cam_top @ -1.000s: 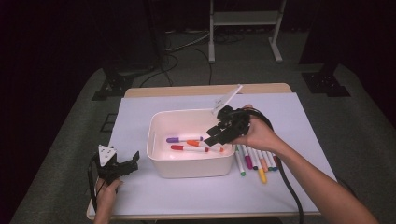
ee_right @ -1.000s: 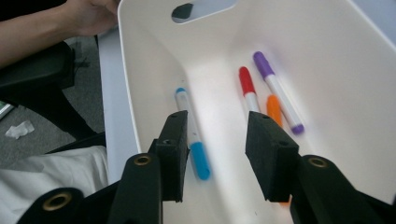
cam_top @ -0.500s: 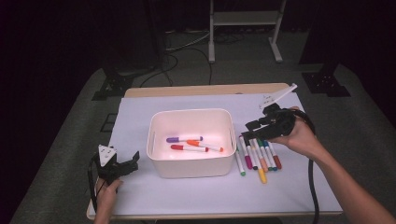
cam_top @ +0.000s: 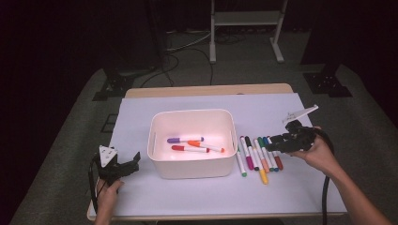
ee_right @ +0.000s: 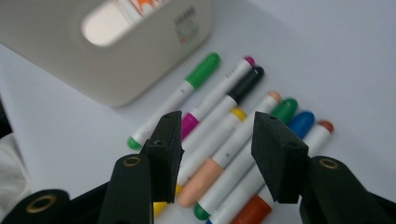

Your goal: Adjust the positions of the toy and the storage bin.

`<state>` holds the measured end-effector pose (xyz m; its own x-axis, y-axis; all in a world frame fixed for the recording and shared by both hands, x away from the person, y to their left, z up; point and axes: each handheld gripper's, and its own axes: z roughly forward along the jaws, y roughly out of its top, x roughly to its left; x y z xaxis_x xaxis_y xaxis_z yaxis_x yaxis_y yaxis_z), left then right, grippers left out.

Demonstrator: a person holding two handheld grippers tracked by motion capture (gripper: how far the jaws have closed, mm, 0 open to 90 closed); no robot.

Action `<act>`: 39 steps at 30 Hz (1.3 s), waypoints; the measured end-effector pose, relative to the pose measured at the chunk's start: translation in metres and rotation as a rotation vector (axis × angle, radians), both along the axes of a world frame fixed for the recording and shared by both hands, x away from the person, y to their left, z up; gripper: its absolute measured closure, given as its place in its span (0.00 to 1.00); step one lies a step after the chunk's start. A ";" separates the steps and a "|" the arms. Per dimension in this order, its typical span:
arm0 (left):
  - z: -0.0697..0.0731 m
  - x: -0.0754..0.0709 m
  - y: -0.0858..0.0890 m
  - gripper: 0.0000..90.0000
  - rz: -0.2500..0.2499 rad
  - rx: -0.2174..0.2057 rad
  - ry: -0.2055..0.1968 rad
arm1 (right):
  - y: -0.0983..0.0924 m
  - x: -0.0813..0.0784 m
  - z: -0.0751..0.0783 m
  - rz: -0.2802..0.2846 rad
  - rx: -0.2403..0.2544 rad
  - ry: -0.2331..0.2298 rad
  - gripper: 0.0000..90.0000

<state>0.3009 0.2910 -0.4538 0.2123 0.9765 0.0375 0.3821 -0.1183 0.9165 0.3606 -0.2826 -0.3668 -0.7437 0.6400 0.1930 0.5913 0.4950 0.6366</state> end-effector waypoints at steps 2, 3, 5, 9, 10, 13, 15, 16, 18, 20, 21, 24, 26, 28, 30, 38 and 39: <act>0.000 0.000 0.000 0.00 0.000 0.002 0.000 | -0.007 0.001 -0.012 -0.021 0.006 0.022 0.58; 0.000 0.000 0.000 0.00 0.000 0.000 0.001 | -0.010 0.002 -0.017 -0.034 0.003 0.027 0.58; 0.000 0.000 0.000 0.00 0.001 -0.002 0.001 | -0.018 0.003 -0.030 -0.065 0.005 0.051 0.58; 0.000 0.000 0.000 0.00 0.001 0.000 0.002 | -0.023 0.005 -0.040 -0.093 -0.015 0.059 0.59; 0.000 0.000 0.000 0.00 0.001 0.000 0.002 | -0.024 0.006 -0.042 -0.104 -0.019 0.060 0.60; 0.000 0.000 0.000 0.00 0.000 0.000 0.001 | -0.025 0.009 -0.051 -0.151 -0.045 0.046 0.62; 0.000 0.000 0.000 0.00 0.000 0.000 0.000 | -0.025 0.010 -0.052 -0.158 -0.060 0.037 0.63; 0.000 0.000 0.000 0.00 0.000 0.000 0.001 | -0.025 0.011 -0.054 -0.176 -0.072 0.037 0.63; 0.000 0.000 0.000 0.00 0.000 0.000 0.001 | -0.025 0.013 -0.057 -0.181 -0.096 0.028 0.63; 0.000 0.000 0.000 0.00 0.000 0.000 0.001 | -0.024 0.014 -0.061 -0.190 -0.104 0.030 0.64; 0.000 0.000 0.000 0.00 0.001 -0.002 0.001 | -0.023 0.014 -0.062 -0.191 -0.116 0.028 0.63; 0.000 0.000 0.000 0.00 0.000 0.000 0.002 | -0.024 0.013 -0.067 -0.208 -0.144 0.019 0.65; 0.000 0.000 0.000 0.00 0.000 0.002 0.002 | -0.027 0.011 -0.069 -0.216 -0.161 0.018 0.66; 0.000 0.000 0.000 0.00 0.000 0.001 0.001 | -0.032 0.008 -0.069 -0.242 -0.167 0.011 0.68; 0.000 0.000 0.000 0.00 0.000 0.002 0.002 | -0.037 0.006 -0.069 -0.267 -0.185 -0.002 0.73; 0.000 0.000 0.000 0.00 -0.001 0.005 -0.005 | -0.048 0.001 -0.070 -0.313 -0.194 0.001 0.84; 0.000 0.000 0.000 0.00 -0.001 0.005 -0.004 | -0.048 0.001 -0.070 -0.318 -0.192 0.006 0.84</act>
